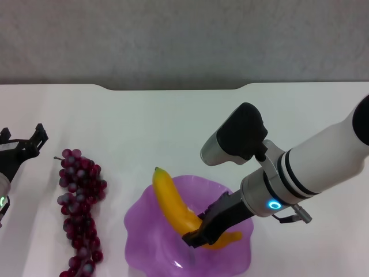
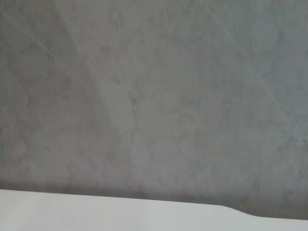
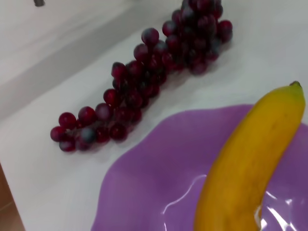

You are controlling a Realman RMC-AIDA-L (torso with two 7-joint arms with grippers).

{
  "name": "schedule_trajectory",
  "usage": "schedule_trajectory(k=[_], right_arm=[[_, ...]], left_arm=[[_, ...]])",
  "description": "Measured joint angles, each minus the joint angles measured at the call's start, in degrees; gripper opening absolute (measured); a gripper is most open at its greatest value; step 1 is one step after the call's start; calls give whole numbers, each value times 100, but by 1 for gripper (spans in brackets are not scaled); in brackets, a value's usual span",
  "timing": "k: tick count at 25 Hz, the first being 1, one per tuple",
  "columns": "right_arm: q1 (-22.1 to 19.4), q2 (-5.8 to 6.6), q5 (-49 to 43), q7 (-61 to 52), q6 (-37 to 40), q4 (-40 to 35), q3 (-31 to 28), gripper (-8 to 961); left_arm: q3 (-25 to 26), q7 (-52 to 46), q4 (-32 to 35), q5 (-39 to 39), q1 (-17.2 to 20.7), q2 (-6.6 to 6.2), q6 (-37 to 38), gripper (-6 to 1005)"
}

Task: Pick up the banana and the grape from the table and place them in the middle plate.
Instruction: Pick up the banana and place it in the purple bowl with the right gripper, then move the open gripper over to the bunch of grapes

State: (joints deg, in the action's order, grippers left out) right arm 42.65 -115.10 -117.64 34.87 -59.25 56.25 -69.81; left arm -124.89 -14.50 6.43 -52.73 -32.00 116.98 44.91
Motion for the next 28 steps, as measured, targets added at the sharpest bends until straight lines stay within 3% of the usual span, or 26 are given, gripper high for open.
schedule_trajectory(k=[12,20,26,28], right_arm=[[33,-13,12,409,242,-212,64,531],[-158,6,-66,579,400,162,86,778],[-666,24,-344,812,1248,200,-426,892],[-912,23,-344,1022,1647,198,-565,888]], left_arm=[[0,0,-2,0,-9,5,0,821],[0,0,-3,-3,-11,8,0,821],[0,0,-11,-4,7,10,0,821],[0,0,-6,-5,8,12,0,821]])
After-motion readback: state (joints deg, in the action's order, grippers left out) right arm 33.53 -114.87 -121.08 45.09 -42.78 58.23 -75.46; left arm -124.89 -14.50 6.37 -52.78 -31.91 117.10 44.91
